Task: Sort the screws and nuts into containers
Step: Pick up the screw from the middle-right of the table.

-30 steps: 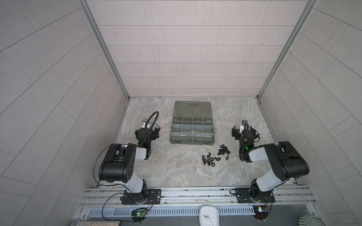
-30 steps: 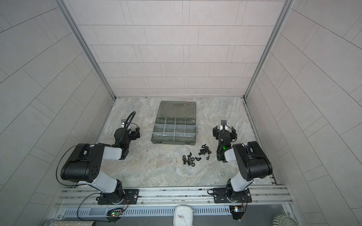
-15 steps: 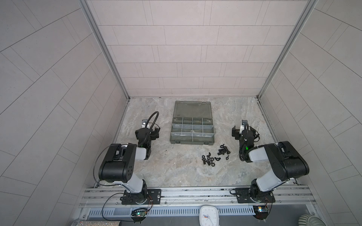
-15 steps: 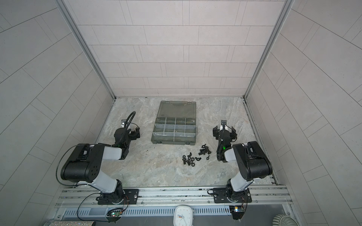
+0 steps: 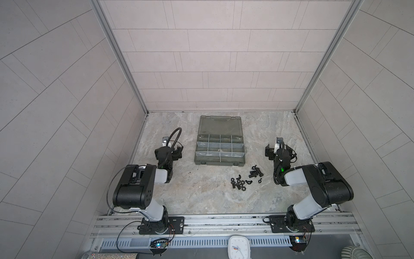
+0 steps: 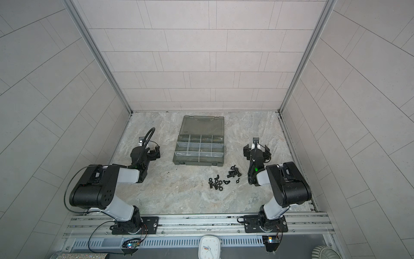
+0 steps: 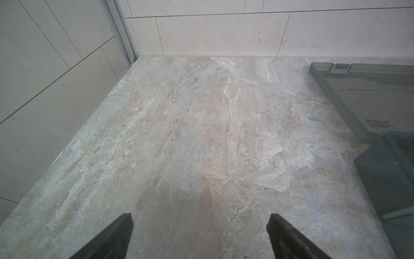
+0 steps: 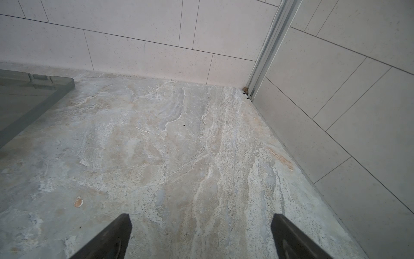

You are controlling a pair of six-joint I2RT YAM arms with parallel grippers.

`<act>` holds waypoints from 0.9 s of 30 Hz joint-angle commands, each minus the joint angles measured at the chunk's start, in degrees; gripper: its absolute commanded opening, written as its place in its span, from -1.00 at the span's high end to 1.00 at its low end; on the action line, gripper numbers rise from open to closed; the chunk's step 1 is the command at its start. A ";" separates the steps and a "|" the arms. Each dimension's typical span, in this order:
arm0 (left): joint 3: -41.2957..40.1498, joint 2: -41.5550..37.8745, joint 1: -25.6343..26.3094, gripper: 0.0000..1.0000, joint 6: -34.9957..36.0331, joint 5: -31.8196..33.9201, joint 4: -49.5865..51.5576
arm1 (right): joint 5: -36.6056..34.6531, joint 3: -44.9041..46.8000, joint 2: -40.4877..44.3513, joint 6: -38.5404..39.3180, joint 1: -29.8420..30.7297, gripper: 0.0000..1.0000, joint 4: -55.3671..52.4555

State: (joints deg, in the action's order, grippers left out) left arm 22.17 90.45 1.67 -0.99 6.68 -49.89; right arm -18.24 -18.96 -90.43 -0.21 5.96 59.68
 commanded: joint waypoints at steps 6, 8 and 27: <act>1.12 0.54 -0.10 -1.00 0.44 -0.17 -1.90 | -0.22 -0.31 -0.56 0.36 -0.16 -0.99 -0.16; 0.96 0.38 -0.13 -1.00 0.40 -0.11 -2.09 | -0.22 -0.37 -0.53 0.36 -0.16 -0.98 -0.09; 10.05 -8.08 6.24 -1.00 7.85 3.41 19.67 | 6.48 1.48 4.03 -0.66 -2.67 -0.99 -0.78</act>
State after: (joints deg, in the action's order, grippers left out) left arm 31.03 83.64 5.63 3.90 6.46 -34.35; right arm -9.69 -18.22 -89.47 -1.69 2.11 58.78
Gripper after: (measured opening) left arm 0.994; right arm 0.993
